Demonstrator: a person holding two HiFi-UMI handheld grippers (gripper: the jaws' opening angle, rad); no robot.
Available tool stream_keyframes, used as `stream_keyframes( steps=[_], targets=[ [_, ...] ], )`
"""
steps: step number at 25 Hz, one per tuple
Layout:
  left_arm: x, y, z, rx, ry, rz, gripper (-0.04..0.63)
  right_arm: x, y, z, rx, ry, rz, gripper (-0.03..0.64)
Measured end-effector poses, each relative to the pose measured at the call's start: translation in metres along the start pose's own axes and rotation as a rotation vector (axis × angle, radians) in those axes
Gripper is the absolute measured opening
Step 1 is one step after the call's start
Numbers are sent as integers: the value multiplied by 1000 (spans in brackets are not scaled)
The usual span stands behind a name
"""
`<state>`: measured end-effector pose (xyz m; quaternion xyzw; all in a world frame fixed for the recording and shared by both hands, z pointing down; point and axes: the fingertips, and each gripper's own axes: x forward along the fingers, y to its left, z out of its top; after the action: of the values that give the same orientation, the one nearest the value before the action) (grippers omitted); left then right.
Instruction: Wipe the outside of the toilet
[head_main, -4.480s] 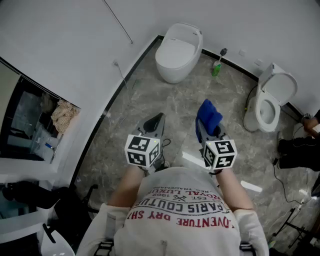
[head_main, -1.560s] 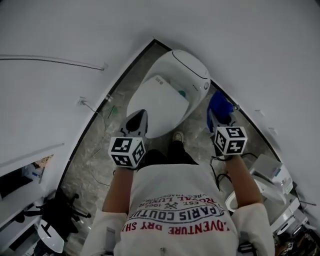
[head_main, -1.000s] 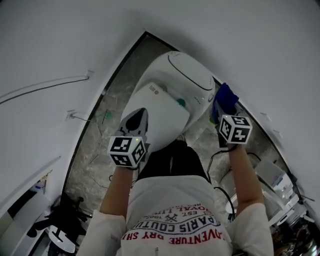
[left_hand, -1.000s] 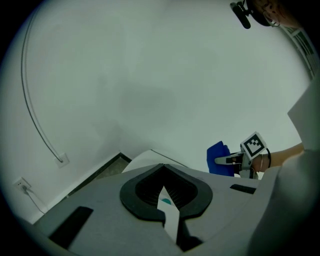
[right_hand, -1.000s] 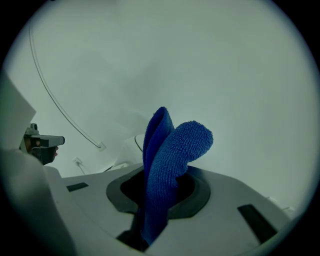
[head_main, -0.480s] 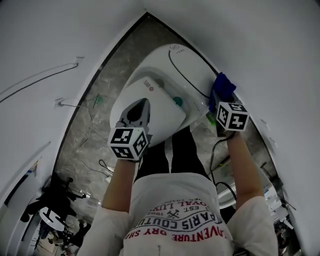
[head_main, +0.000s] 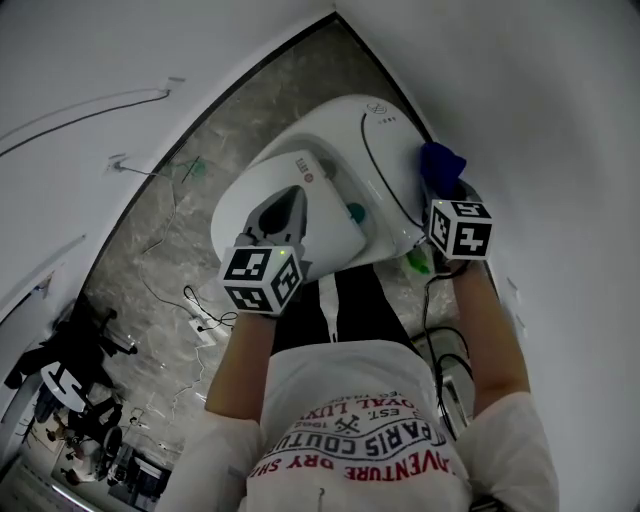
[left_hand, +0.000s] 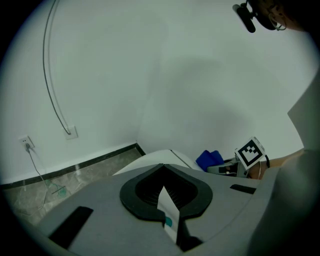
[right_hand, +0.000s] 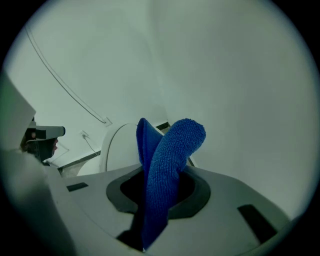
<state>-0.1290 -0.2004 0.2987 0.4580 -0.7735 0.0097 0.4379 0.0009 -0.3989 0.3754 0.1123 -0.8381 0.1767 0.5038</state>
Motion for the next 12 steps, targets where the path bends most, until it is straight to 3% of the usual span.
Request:
stream_keyframes(
  steps=[7,12],
  targets=[
    [-2,3,8,0,-18,44,6,22,20,37,-233,6,9,72],
    [5,20,3,-22,-29,62,8,44,29,61,-256,22,44,72]
  ],
)
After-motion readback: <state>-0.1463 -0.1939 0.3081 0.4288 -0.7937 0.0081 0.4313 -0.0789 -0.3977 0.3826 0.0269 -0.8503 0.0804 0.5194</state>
